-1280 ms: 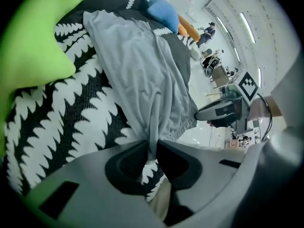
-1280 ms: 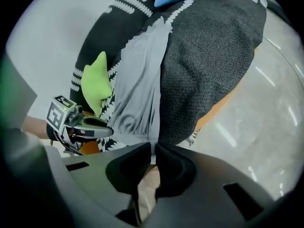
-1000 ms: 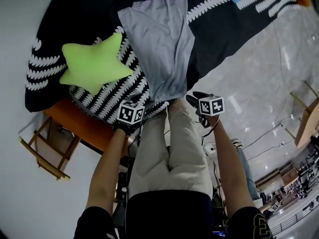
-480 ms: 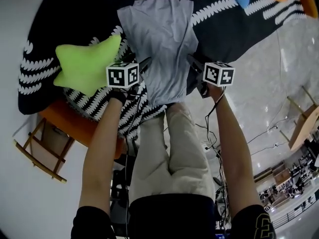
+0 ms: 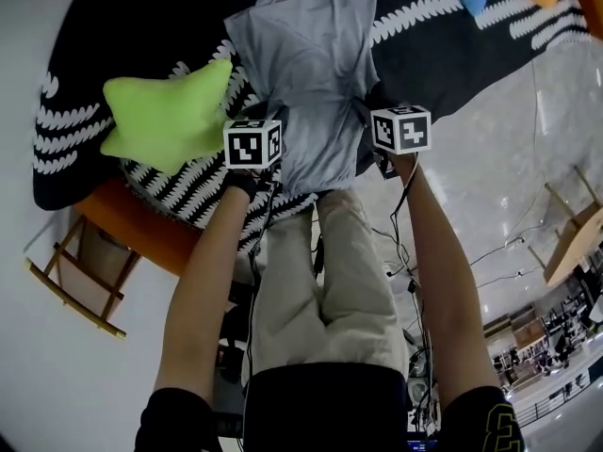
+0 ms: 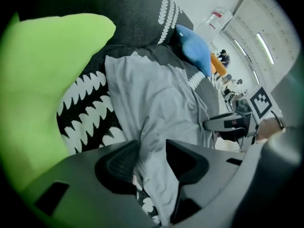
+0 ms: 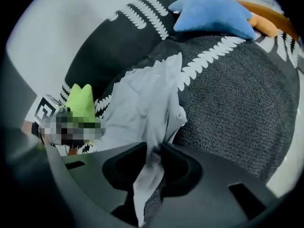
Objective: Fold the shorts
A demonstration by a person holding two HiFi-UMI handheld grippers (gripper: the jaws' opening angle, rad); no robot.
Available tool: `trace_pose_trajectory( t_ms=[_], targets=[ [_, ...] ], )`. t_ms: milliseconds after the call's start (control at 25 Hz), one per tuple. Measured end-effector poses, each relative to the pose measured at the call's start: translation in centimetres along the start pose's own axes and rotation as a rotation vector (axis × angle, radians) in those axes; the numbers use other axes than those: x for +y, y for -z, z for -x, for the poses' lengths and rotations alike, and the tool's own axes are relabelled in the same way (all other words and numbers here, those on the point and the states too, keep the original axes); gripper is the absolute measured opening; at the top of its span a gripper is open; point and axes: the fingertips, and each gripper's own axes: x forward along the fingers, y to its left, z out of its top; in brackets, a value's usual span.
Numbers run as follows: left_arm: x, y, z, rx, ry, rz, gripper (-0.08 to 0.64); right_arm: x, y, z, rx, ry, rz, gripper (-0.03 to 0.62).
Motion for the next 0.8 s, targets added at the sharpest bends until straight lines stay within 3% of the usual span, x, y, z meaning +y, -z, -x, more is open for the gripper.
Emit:
trace_pose_trajectory(
  t_ms=[120,200,320,360,400,480,600,800],
  targets=[
    [0.9,-0.8,1.8,0.026,0.031,-0.025,0.204,2.6,-1.1,0.0,0.016,-0.017,0.014,0.141],
    [2.8,-1.9,3.5,0.058,0.003,-0.048,0.204,5.3,-2.5,-0.4,0.022,-0.004,0.02,0.139],
    [3.9,-3.0,3.8,0.051,-0.046,-0.123,0.181,6.1,-3.7,-1.1,0.032,0.057,0.082,0.074],
    [3.6,-3.0,3.3,0.032,-0.044,-0.163,0.136,5.4,-3.7,-1.1,0.03,0.07,0.102,0.047],
    [3.1,-2.6,2.8,0.012,-0.032,-0.196,0.032,4.8,-3.3,-1.1,0.025,0.073,0.111,0.037],
    [2.3,-0.9,2.7,-0.012,-0.001,-0.208,0.029,4.5,-1.5,-0.8,0.009,0.056,0.11,0.032],
    [1.0,0.8,5.0,-0.055,0.061,-0.158,0.028,5.9,0.3,0.9,-0.051,0.003,0.089,0.031],
    [-1.1,-5.2,13.1,-0.209,0.135,-0.213,0.026,9.3,-5.7,8.5,-0.257,-0.065,0.014,0.031]
  ],
)
